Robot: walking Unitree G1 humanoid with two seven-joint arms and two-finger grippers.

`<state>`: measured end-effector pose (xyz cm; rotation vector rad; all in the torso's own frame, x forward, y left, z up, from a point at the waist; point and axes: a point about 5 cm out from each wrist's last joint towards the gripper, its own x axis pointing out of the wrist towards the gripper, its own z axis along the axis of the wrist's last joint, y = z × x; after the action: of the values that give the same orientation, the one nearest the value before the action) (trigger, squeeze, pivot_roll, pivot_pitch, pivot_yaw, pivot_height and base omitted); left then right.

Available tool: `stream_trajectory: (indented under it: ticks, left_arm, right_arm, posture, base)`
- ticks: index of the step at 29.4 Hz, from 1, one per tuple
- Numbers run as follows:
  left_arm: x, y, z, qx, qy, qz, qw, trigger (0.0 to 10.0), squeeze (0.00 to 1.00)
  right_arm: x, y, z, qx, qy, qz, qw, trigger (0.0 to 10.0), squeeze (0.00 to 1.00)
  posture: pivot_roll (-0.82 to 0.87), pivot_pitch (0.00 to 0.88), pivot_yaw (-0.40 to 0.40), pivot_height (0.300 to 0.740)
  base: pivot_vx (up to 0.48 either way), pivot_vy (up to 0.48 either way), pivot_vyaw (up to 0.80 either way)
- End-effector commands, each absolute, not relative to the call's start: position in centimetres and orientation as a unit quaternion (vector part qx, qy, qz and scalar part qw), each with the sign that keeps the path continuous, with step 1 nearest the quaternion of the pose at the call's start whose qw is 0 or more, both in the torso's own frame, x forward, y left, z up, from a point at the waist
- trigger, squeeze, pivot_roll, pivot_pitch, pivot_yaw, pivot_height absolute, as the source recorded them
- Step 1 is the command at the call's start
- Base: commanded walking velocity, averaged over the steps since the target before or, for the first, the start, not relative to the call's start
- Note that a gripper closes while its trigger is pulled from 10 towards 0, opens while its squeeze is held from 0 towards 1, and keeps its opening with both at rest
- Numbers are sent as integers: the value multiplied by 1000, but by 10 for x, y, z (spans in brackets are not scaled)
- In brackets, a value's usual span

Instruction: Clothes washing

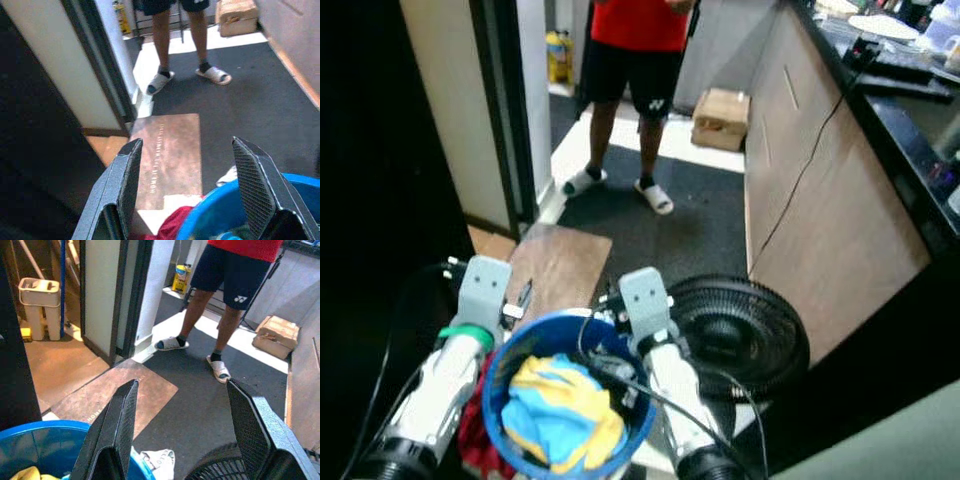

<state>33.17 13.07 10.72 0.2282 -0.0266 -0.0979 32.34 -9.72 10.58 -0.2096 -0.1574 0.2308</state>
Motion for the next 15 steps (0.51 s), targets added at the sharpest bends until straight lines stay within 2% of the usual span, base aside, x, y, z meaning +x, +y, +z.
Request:
stream_trajectory:
  ticks: [1, 10, 15]
  left_arm:
    - [327, 130, 92, 113, 19, -57, 992, 10000, 0]
    - [311, 138, 50, 105, 102, -56, 988, 10000, 0]
    - [304, 138, 41, 108, 116, -58, 986, 10000, 0]
  right_arm:
    - [321, -100, 99, -103, -64, 112, 986, 10000, 0]
    - [316, -101, 84, -109, -41, 114, 987, 10000, 0]
    - [313, -102, 78, -104, -28, 108, 988, 10000, 0]
  posture:
    - [53, 0, -1, 740]
    - [55, 0, -1, 740]
    - [55, 0, -1, 740]
  base:
    - [0, 0, 0]
    - [0, 0, 0]
    - [0, 0, 0]
